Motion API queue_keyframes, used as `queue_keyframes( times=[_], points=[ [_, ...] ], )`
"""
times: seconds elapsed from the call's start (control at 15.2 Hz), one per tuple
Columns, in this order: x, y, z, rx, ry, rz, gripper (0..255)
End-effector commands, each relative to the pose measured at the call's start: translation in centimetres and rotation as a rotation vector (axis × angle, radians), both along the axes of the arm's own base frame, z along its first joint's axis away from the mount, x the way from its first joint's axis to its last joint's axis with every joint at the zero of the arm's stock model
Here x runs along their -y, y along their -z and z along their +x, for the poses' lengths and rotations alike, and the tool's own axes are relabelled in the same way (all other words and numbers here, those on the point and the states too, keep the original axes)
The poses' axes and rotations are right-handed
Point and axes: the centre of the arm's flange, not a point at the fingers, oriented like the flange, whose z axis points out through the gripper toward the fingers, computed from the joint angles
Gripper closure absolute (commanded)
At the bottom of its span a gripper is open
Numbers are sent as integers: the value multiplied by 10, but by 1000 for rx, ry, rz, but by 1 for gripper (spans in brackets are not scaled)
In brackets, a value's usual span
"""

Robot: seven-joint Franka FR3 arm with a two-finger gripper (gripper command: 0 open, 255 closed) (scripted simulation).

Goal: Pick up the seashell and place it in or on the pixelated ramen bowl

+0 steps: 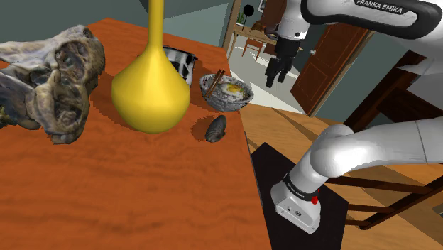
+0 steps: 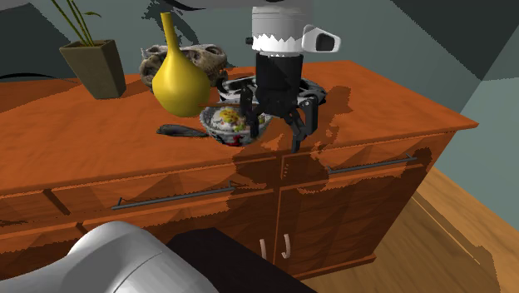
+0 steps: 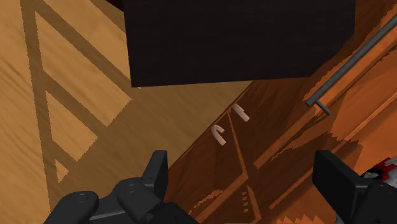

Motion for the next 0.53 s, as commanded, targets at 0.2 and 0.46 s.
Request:
queue_keyframes(
  times=[0.2, 0.46],
  points=[
    [-35, 5, -16, 13, 116, -5, 0],
    [-84, 11, -32, 30, 271, -11, 0]
  ],
)
